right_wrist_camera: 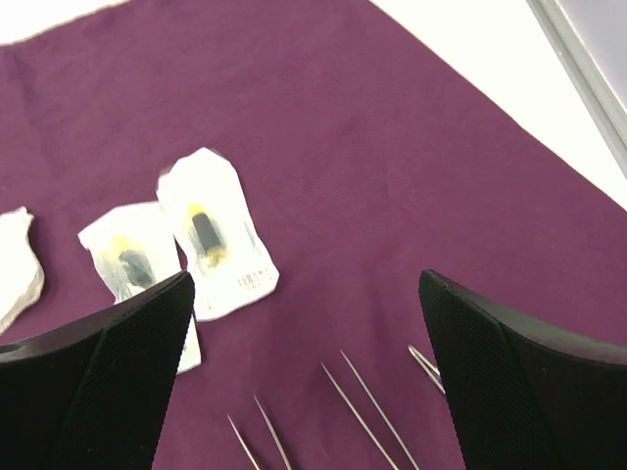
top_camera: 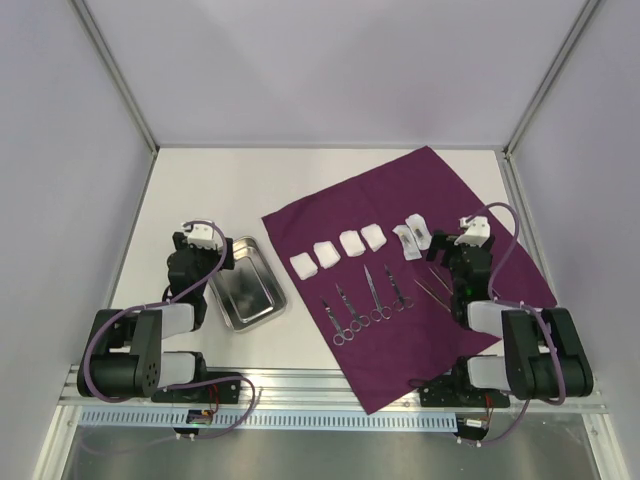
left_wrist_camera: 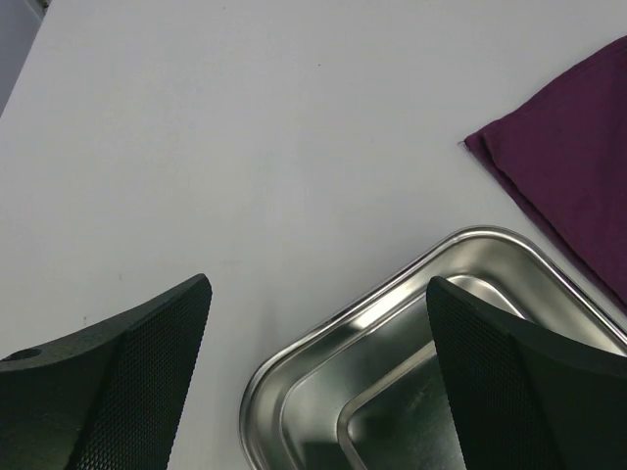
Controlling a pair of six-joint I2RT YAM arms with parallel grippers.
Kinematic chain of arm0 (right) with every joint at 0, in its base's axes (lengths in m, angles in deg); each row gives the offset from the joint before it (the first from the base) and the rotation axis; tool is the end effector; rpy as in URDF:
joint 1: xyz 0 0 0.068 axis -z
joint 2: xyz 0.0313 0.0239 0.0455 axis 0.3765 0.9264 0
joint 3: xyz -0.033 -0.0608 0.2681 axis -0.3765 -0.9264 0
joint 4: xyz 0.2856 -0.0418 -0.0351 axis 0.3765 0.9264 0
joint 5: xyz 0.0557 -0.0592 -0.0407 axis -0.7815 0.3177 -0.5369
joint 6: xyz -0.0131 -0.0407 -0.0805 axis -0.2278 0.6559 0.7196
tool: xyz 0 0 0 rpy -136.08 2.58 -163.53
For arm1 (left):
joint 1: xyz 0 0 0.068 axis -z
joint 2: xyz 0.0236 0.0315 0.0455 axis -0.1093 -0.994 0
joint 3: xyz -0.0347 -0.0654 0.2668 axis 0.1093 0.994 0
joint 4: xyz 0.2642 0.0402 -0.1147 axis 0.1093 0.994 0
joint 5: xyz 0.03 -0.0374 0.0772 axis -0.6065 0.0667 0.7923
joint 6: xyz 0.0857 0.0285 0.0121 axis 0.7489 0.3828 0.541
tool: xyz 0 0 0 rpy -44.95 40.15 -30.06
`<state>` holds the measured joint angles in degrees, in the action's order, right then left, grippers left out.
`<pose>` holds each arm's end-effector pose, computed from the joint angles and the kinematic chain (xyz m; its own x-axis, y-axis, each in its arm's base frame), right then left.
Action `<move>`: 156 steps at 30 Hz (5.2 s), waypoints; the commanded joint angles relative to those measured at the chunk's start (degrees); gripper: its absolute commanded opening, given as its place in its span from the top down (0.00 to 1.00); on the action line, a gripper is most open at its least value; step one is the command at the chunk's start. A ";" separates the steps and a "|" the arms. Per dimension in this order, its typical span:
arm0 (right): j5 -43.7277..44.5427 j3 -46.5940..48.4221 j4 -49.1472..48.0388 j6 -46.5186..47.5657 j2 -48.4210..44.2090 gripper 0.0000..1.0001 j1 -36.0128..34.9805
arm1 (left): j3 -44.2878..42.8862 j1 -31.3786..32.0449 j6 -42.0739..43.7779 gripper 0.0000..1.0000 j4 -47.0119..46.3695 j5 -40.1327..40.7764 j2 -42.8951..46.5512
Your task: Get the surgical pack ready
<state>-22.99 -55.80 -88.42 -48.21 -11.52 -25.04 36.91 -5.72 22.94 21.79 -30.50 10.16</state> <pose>0.2859 0.0026 0.1180 -0.2291 0.0105 -0.9733 0.0979 0.9951 -0.0123 0.2776 -0.0069 0.1231 -0.1868 0.0470 -0.9813 0.0688 0.9970 0.0347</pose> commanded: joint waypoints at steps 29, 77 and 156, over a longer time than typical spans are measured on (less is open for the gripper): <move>1.11 50.10 92.02 -22.80 2.78 0.60 -48.05 | -44.64 -1.79 17.44 0.00 115.13 6.21 22.40; -0.65 53.98 87.46 -27.29 22.22 1.00 -56.67 | -34.06 -2.32 13.67 0.00 106.79 16.85 25.48; 1.11 50.38 88.78 -21.05 19.92 0.60 -48.33 | -34.15 -2.40 13.49 0.00 107.05 17.29 25.39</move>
<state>-22.05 -5.70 1.11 -70.59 7.43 -73.98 2.70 -7.62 37.14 129.28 -13.50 34.98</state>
